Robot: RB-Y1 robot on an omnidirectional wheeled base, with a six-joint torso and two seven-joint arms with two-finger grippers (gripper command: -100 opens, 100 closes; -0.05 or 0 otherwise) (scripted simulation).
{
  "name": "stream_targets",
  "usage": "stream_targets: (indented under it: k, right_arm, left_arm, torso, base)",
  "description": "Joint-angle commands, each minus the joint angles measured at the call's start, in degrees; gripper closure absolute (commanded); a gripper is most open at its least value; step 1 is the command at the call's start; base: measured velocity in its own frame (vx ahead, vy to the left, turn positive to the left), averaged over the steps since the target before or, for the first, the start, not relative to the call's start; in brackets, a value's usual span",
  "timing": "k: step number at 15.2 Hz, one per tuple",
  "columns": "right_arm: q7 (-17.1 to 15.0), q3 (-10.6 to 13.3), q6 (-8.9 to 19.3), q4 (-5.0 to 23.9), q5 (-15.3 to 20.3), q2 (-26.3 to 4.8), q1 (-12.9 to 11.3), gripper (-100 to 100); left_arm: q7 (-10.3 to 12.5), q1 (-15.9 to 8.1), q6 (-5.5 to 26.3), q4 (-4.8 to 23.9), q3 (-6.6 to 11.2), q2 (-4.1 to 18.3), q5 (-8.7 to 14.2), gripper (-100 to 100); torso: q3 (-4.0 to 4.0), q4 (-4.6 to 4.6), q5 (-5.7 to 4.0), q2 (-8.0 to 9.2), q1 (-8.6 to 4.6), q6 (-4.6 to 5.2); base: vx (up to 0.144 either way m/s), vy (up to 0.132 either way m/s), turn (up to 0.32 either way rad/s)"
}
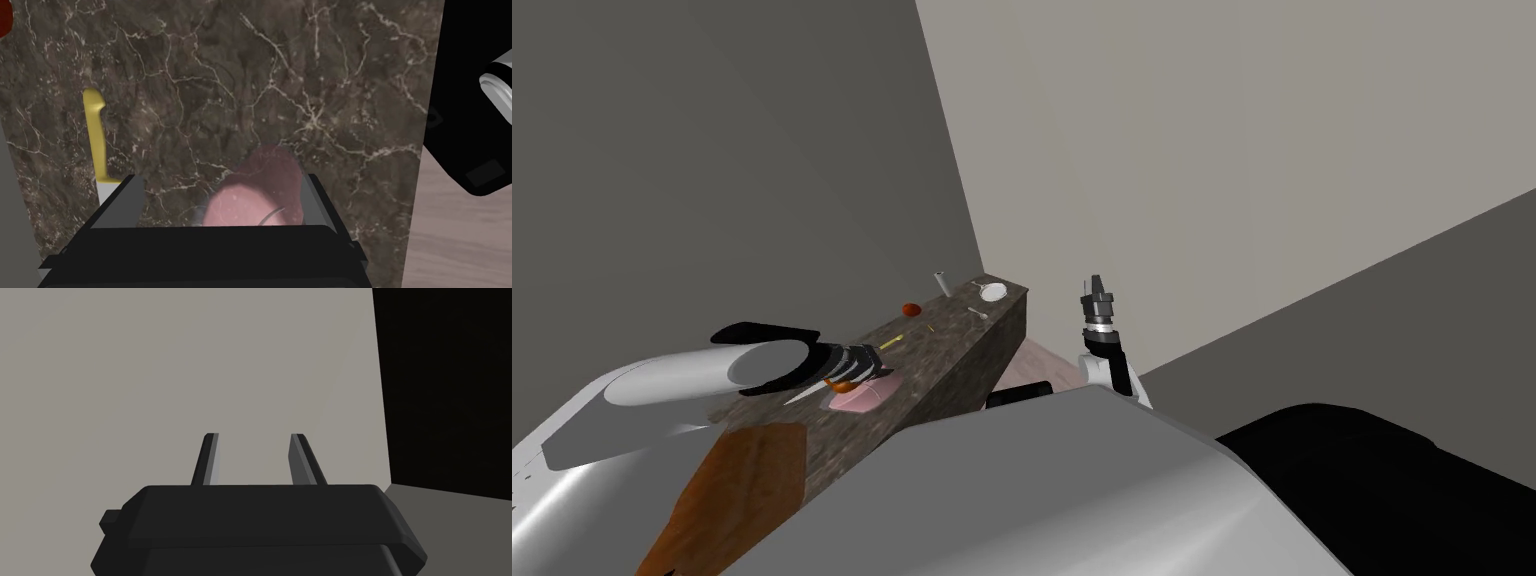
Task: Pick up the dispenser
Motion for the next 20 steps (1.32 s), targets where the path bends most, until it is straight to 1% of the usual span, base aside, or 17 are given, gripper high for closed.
stream_targets:
  k: [1, 2, 3, 4, 6, 7, 8, 9, 10, 13, 14, 15, 16, 20]
  right_arm:
    - [0.0, 0.0, 0.0, 0.0, 0.0, 0.0, 0.0, 0]
    - [0.0, 0.0, 0.0, 0.0, 0.0, 0.0, 0.0, 0]
    - [0.0, 0.0, 0.0, 0.0, 0.0, 0.0, 0.0, 0]
    - [0.0, 0.0, 0.0, 0.0, 0.0, 0.0, 0.0, 0]
    - [0.0, 0.0, 0.0, 0.0, 0.0, 0.0, 0.0, 0]
    - [0.0, 0.0, 0.0, 0.0, 0.0, 0.0, 0.0, 0]
    - [0.0, 0.0, 0.0, 0.0, 0.0, 0.0, 0.0, 0]
    - [0.0, 0.0, 0.0, 0.0, 0.0, 0.0, 0.0, 0]
    - [0.0, 0.0, 0.0, 0.0, 0.0, 0.0, 0.0, 0]
    - [0.0, 0.0, 0.0, 0.0, 0.0, 0.0, 0.0, 0]
    - [0.0, 0.0, 0.0, 0.0, 0.0, 0.0, 0.0, 0]
    - [0.0, 0.0, 0.0, 0.0, 0.0, 0.0, 0.0, 0]
    - [0.0, 0.0, 0.0, 0.0, 0.0, 0.0, 0.0, 0]
    - [0.0, 0.0, 0.0, 0.0, 0.0, 0.0, 0.0, 0]
  left_arm:
    - [0.71, -0.26, 2.86, 0.44, 0.6, 0.89, 1.14, -100]
    - [0.71, -0.26, 3.5, 0.44, 0.6, 0.89, 1.14, -100]
    - [1.13, -0.5, 5.04, 0.78, 0.84, 1.44, 1.75, -100]
    - [1.13, -0.5, 5.27, 0.78, 0.84, 1.44, 1.75, -100]
    - [1.7, -0.86, 7.86, 1.28, 1.15, 2.27, 2.6, -100]
    - [1.7, -0.86, 7.86, 1.28, 1.15, 2.27, 2.6, -100]
    - [1.94, -1.02, 9.08, 1.51, 1.28, 2.65, 2.94, -100]
    - [1.72, -0.92, 7.93, 1.3, 1.16, 2.35, 2.65, -100]
    - [0.83, -0.92, 6.6, 2.93, 0.42, 1.85, 1.66, -100]
    - [-0.38, -0.87, 4.53, 4.91, -0.54, 1.14, 0.33, -100]
    - [-0.62, -0.86, 4.12, 5.31, -0.73, 1.0, 0.06, -100]
    - [-0.1, -0.98, 5.03, 4.65, -0.4, 1.3, 0.56, -100]
    - [-0.24, -1.0, 4.78, 4.82, -0.49, 1.26, 0.46, 100]
    - [-0.26, -0.99, 4.79, 4.81, -0.5, 1.25, 0.49, 100]
  torso:
    - [0.0, 0.0, 0.0, 0.0, 0.0, 0.0]
    - [0.0, 0.0, 0.0, 0.0, 0.0, 0.0]
    - [0.0, 0.0, 0.0, 0.0, 0.0, -0.01]
    - [0.0, 0.0, 0.0, 0.0, 0.01, 0.0]
    - [0.0, 0.0, 0.0, -0.01, 0.0, 0.0]
    - [0.0, 0.0, 0.0, -0.01, 0.0, -0.02]
    - [0.0, 0.0, 0.0, 0.0, 0.0, -0.02]
    - [0.0, 0.0, -0.01, 0.0, 0.0, -0.02]
    - [0.01, 0.0, 0.0, 0.01, -0.02, -0.03]
    - [0.03, 0.01, -0.01, 0.05, -0.08, -0.02]
    - [0.04, 0.01, -0.01, 0.06, -0.1, -0.02]
    - [0.04, 0.01, -0.02, 0.07, -0.11, -0.02]
    - [0.04, 0.02, -0.02, 0.07, -0.1, -0.03]
    - [0.03, 0.02, -0.01, 0.04, -0.03, -0.03]
  base:
    - [0.006, 0.013, -0.041]
    - [0.006, 0.013, -0.033]
    - [0.005, 0.013, -0.037]
    - [0.005, 0.012, -0.029]
    - [0.009, 0.012, -0.029]
    - [0.01, 0.012, -0.022]
    - [0.008, 0.011, -0.016]
    - [0.005, 0.007, -0.007]
    - [-0.001, -0.003, -0.023]
    - [-0.007, -0.013, -0.026]
    - [-0.009, -0.015, -0.018]
    - [-0.005, -0.008, -0.005]
    - [0.0, 0.0, 0.0]
    - [0.0, 0.0, 0.0]
